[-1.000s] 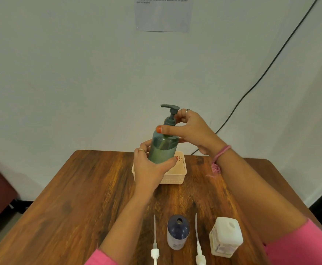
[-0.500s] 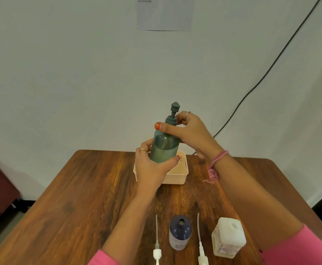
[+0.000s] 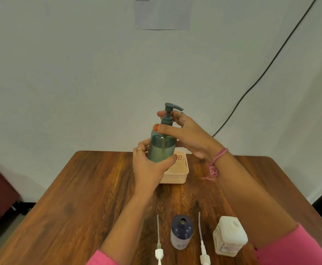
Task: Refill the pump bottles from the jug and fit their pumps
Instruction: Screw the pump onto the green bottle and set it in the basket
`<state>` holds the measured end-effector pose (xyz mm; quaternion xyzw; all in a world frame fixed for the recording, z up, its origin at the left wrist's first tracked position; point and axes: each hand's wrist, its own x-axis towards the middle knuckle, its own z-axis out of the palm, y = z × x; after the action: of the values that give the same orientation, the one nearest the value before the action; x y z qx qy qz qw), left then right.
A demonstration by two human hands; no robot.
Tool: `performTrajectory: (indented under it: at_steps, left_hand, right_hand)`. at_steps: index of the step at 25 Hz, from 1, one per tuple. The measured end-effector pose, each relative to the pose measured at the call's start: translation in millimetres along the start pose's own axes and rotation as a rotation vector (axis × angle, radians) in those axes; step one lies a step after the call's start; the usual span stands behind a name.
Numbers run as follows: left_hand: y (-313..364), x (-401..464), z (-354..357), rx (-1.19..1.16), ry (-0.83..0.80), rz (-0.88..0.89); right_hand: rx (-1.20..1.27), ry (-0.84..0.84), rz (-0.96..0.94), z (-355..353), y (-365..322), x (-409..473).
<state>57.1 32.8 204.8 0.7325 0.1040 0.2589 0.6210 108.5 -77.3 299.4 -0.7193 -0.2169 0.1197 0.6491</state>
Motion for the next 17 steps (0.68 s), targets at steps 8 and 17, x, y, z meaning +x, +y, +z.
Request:
performTrajectory:
  at_steps: [8, 17]
  left_hand:
    - [1.9, -0.2, 0.9, 0.02, -0.014, 0.007]
    - [-1.2, 6.1, 1.3, -0.004, -0.002, -0.014]
  right_hand:
    - [-0.192, 0.167, -0.023, 12.9, 1.1, 3.9]
    - [0.008, 0.176, -0.081, 2.3, 9.0, 0.0]
